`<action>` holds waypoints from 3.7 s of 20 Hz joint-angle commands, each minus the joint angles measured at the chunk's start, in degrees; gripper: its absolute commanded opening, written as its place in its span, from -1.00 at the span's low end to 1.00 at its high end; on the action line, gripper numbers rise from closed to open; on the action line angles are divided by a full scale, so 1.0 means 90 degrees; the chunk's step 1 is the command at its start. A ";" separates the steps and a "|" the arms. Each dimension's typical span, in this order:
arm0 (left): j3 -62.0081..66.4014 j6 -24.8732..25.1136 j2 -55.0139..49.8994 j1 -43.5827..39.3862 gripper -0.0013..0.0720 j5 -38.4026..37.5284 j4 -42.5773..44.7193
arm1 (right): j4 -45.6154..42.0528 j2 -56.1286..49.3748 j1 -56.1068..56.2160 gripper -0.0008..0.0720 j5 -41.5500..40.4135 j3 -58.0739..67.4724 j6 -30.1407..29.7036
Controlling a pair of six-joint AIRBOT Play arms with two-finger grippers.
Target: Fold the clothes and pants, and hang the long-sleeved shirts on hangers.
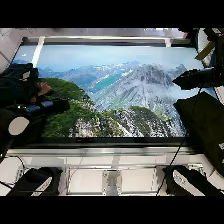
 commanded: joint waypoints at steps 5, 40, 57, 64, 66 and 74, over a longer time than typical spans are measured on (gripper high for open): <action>0.0000 0.0005 0.0000 0.0007 -0.26 -0.0005 0.0896 | -0.0005 0.0000 0.0007 -0.81 0.0000 0.0005 0.0002; 0.3849 0.5265 -0.4588 0.6764 -0.93 0.0933 -0.7106 | 0.0333 0.0002 0.0000 0.16 -0.0889 0.0401 0.0415; 0.3827 0.6509 -0.3327 -0.1724 -0.93 0.1360 -0.8111 | -0.3101 -0.0005 -0.1171 0.16 0.0408 0.2081 0.0391; 0.3830 0.5447 -0.4359 -0.0279 0.61 0.0177 -0.6764 | -0.2572 -0.0066 -0.1348 0.16 0.0199 0.1224 0.0410; 0.3830 0.4566 -0.4206 0.0738 0.56 -0.1358 -0.5277 | -0.2538 -0.0066 -0.1348 0.16 0.0194 0.0656 0.0410; -0.0112 0.4296 -0.1183 0.2307 0.51 -0.2341 -0.4153 | -0.1088 0.0537 -0.1348 0.17 -0.0221 -0.2596 0.0391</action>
